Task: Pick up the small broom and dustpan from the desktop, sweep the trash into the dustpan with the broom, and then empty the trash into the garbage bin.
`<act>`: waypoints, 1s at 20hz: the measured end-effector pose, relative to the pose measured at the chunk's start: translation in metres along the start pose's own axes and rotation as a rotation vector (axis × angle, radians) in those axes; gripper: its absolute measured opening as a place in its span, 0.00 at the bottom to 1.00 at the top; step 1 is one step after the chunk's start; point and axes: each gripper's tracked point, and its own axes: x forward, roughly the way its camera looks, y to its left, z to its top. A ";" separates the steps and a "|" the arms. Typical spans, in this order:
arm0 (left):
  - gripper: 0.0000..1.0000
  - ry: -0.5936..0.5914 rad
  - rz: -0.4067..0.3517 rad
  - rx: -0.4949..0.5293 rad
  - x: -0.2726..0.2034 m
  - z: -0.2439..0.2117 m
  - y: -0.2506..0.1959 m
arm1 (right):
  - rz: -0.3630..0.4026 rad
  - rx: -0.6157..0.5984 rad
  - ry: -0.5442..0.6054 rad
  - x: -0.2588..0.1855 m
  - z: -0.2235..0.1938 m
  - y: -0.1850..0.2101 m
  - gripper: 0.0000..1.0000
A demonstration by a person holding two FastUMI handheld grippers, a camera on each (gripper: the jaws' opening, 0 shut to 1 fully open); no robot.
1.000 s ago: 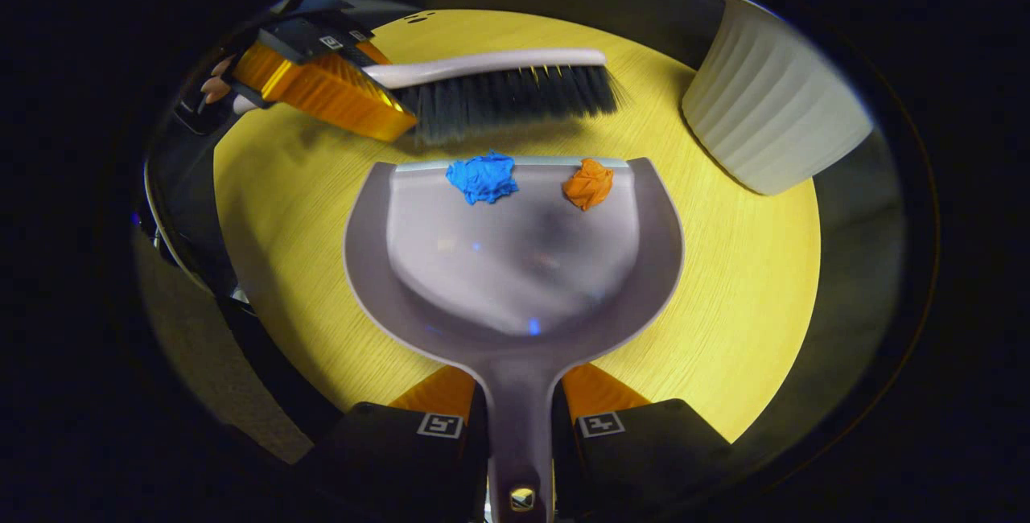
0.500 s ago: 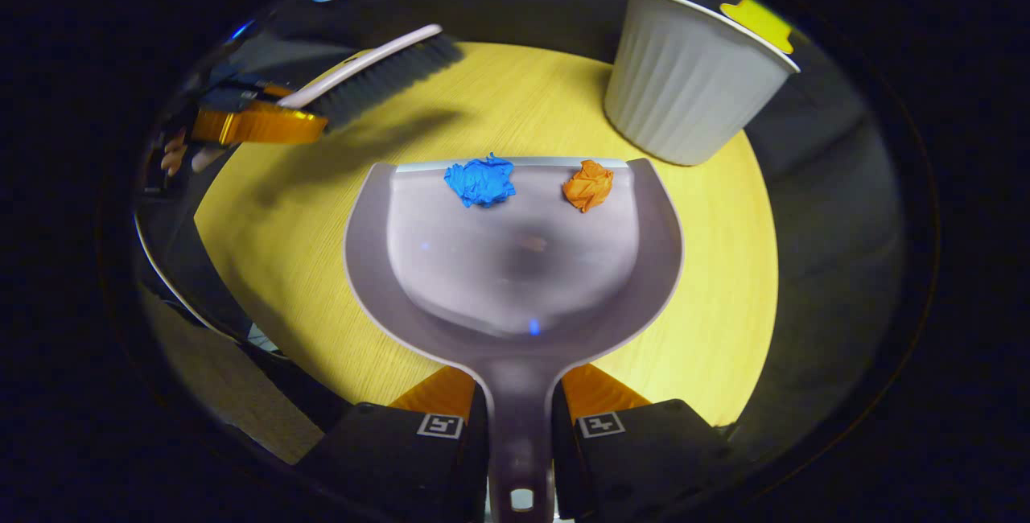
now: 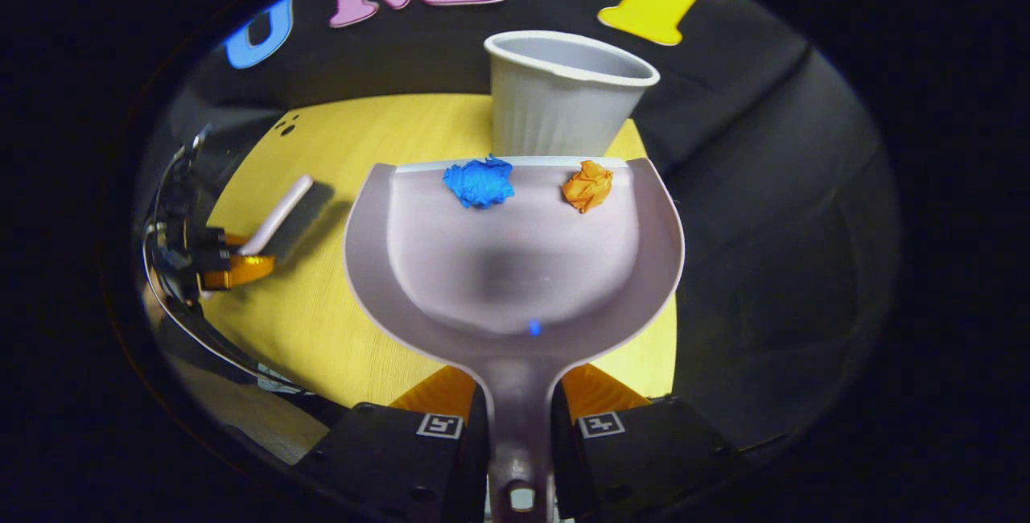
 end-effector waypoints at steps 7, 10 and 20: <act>0.24 0.020 -0.012 -0.010 0.002 -0.002 0.002 | -0.089 0.042 -0.049 0.003 0.025 -0.018 0.37; 0.24 0.024 -0.011 -0.003 0.003 -0.002 0.003 | -0.147 0.055 -0.044 0.012 0.050 -0.028 0.37; 0.25 0.039 -0.010 -0.056 0.010 -0.010 0.018 | -0.296 -0.103 0.046 0.024 0.114 -0.081 0.37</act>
